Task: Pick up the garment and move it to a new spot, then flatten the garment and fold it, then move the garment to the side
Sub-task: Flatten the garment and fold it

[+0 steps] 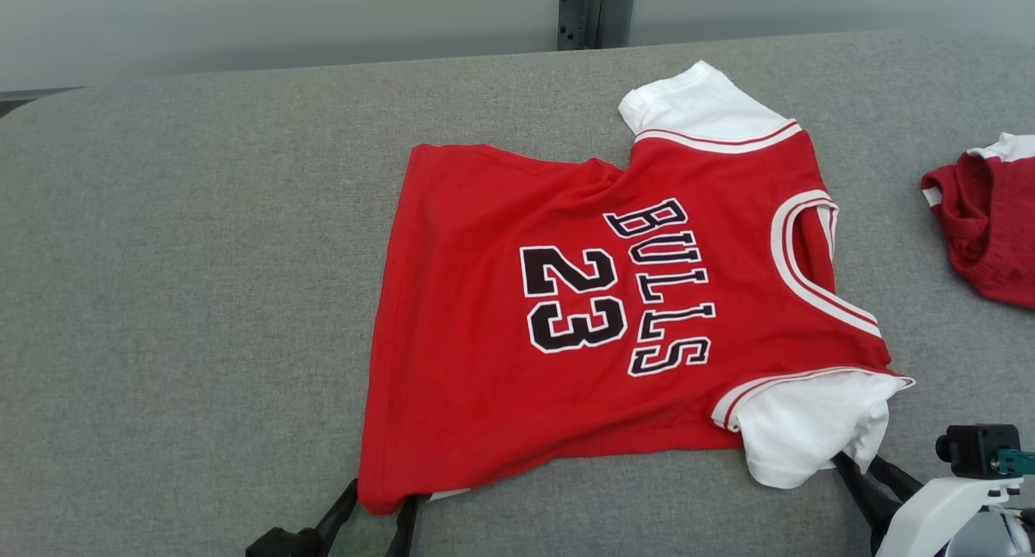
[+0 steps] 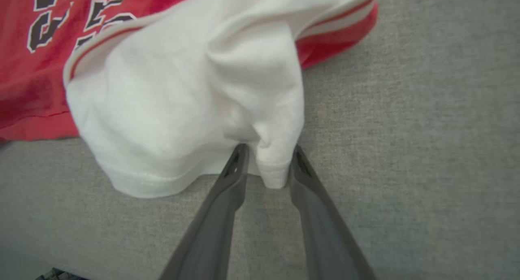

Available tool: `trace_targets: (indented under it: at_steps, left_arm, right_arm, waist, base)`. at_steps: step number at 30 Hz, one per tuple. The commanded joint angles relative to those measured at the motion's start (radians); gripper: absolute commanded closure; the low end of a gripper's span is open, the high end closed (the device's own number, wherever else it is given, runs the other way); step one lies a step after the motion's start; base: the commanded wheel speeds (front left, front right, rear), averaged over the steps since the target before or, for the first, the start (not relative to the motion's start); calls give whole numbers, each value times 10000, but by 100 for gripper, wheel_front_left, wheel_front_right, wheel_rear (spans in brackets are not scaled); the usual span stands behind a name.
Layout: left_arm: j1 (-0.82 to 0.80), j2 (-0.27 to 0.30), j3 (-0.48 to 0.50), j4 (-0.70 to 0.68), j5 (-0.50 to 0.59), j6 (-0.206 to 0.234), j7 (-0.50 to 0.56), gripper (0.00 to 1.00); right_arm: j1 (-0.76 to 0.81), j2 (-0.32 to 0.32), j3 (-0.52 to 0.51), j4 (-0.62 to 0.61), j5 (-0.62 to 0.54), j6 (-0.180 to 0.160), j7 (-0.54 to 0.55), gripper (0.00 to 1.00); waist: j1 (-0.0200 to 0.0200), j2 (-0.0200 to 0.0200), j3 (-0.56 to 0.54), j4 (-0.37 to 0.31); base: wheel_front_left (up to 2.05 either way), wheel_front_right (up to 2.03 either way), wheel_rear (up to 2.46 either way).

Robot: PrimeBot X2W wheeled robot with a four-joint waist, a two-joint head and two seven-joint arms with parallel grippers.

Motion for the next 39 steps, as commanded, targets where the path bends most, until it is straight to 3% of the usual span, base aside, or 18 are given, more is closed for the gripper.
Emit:
trace_targets:
  at_steps: [1,2,3,5,6,11,15,21,27,30,34,39]
  left_arm:
    - [-96,98,-15,-119,-41,-19,-63,0]
    - [-79,129,-52,-194,-25,-19,-60,8]
    - [-54,145,-98,-263,-51,-19,-55,24]
    - [-36,212,-246,-396,-140,-19,16,83]
    - [-38,244,-340,-470,-222,-19,43,100]
    - [121,540,-707,-750,-595,-20,394,100]
    - [389,909,-705,-1629,-1437,-19,950,100]
    - [990,2012,-333,-4404,-3177,-21,2335,100]
    - [940,3092,525,-7368,-4509,93,3638,100]
    - [295,3521,1037,-8433,-5039,157,4202,100]
    - [-1510,3920,1926,-9075,-5930,196,4839,100]
    - [-5648,4476,2327,-7775,-5735,251,5965,100]
  right_arm:
    - [-16,-11,78,97,66,-11,-6,54]
    - [-19,-12,99,105,92,-11,-27,60]
    - [-29,-13,134,107,140,-11,-27,68]
    - [-64,-15,234,83,253,-11,14,100]
    - [-106,-36,317,2,306,-11,-49,100]
    - [-170,-225,663,-376,1067,-6,-146,100]
    - [128,-464,420,-1531,2607,-6,-201,100]
    - [904,-1450,-1019,-4502,5275,-5,-11,100]
    - [1117,-2327,-3070,-6704,7025,-5,-147,100]
    - [689,-2701,-3948,-7245,7615,-5,-137,100]
    - [-499,-3345,-4854,-7059,8035,-3,-77,100]
    - [-3509,-4490,-4325,-6170,7978,-5,487,100]
  waist:
    - [0,0,-10,-1]
    - [0,0,-17,0]
    - [0,0,-24,1]
    - [0,0,-39,4]
    - [0,0,-50,3]
    - [0,0,-133,-65]
    - [0,0,-179,-105]
    - [0,0,-66,-302]
    - [0,0,442,-465]
    - [0,0,982,-487]
    - [0,0,2005,-375]
    - [0,0,3752,-102]
  base:
    - [0,0,0]
    - [0,0,0]
    - [0,0,0]
    - [0,0,0]
    - [0,0,0]
    - [0,0,0]
    - [0,0,0]
    - [0,0,0]
    - [0,0,0]
    - [0,0,0]
    - [0,0,0]
    - [0,0,0]
